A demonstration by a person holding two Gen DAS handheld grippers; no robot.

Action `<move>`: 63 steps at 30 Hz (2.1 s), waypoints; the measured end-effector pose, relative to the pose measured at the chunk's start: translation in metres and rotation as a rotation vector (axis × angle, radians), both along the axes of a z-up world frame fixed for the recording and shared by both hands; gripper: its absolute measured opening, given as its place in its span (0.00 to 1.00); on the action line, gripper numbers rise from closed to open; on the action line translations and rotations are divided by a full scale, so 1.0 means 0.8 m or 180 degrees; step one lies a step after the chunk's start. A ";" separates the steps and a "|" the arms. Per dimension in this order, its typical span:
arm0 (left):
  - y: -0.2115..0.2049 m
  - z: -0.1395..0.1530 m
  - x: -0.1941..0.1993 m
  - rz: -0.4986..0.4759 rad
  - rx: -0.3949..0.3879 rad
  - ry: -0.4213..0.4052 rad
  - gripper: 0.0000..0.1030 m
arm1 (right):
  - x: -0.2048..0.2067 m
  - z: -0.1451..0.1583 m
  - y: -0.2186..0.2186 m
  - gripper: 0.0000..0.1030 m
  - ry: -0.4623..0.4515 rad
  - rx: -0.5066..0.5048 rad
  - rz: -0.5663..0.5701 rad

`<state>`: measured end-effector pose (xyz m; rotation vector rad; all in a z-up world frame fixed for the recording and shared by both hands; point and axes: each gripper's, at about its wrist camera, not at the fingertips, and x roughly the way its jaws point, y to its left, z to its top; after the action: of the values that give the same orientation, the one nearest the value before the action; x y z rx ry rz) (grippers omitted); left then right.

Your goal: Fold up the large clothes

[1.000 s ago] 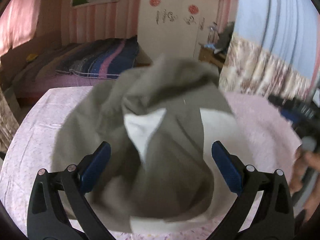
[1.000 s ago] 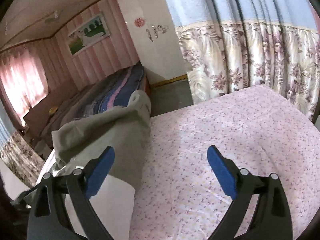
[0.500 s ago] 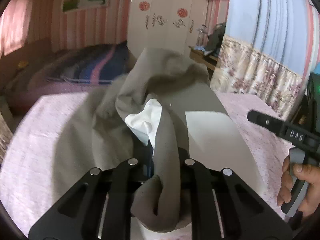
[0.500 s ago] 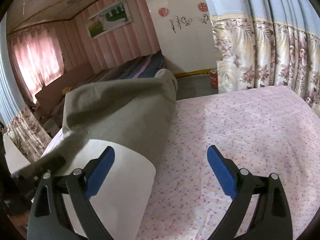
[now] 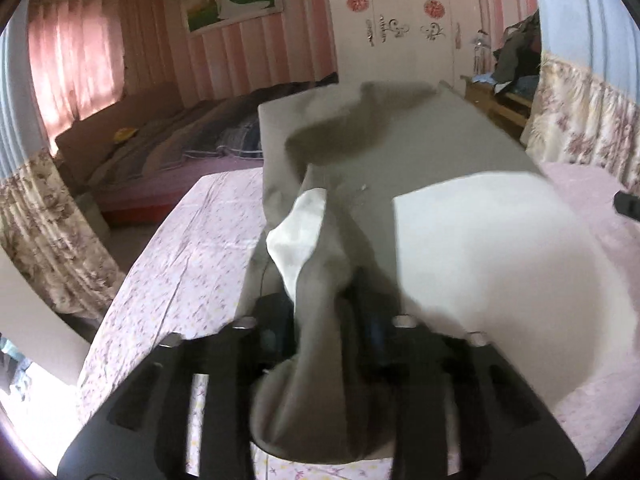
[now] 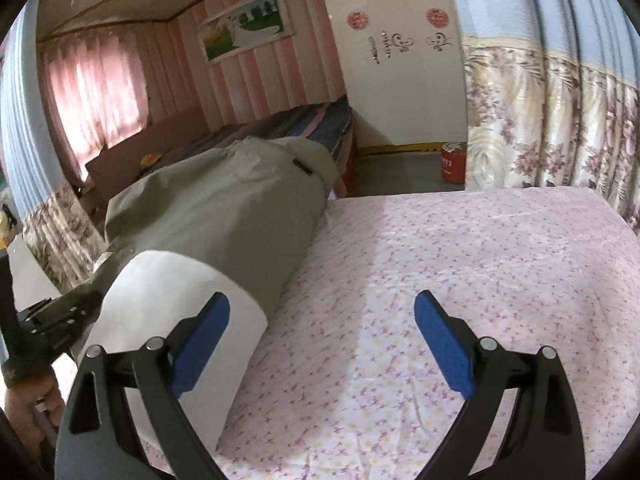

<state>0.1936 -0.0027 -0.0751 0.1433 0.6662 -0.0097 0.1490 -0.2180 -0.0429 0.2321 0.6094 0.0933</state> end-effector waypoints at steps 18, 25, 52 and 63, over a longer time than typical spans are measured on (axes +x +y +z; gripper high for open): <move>-0.038 0.149 0.111 -0.0240 0.0045 -0.0598 0.95 | 0.125 0.066 0.028 0.94 -0.0163 -0.0289 -0.0245; -0.023 0.078 0.221 0.0022 0.0202 -0.0011 0.95 | 0.194 0.036 0.049 0.94 -0.0042 -0.0626 -0.0269; 0.054 0.027 0.122 0.0204 -0.0735 0.0141 0.97 | 0.081 0.031 0.094 0.98 -0.0155 -0.0766 0.0122; 0.037 -0.030 0.083 0.0072 -0.0700 0.0307 0.97 | 0.052 -0.033 0.114 0.98 -0.0008 -0.1045 0.0202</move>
<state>0.2602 0.0270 -0.0990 -0.0771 0.7582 -0.0684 0.1904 -0.1265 -0.0690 -0.1052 0.6202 0.0534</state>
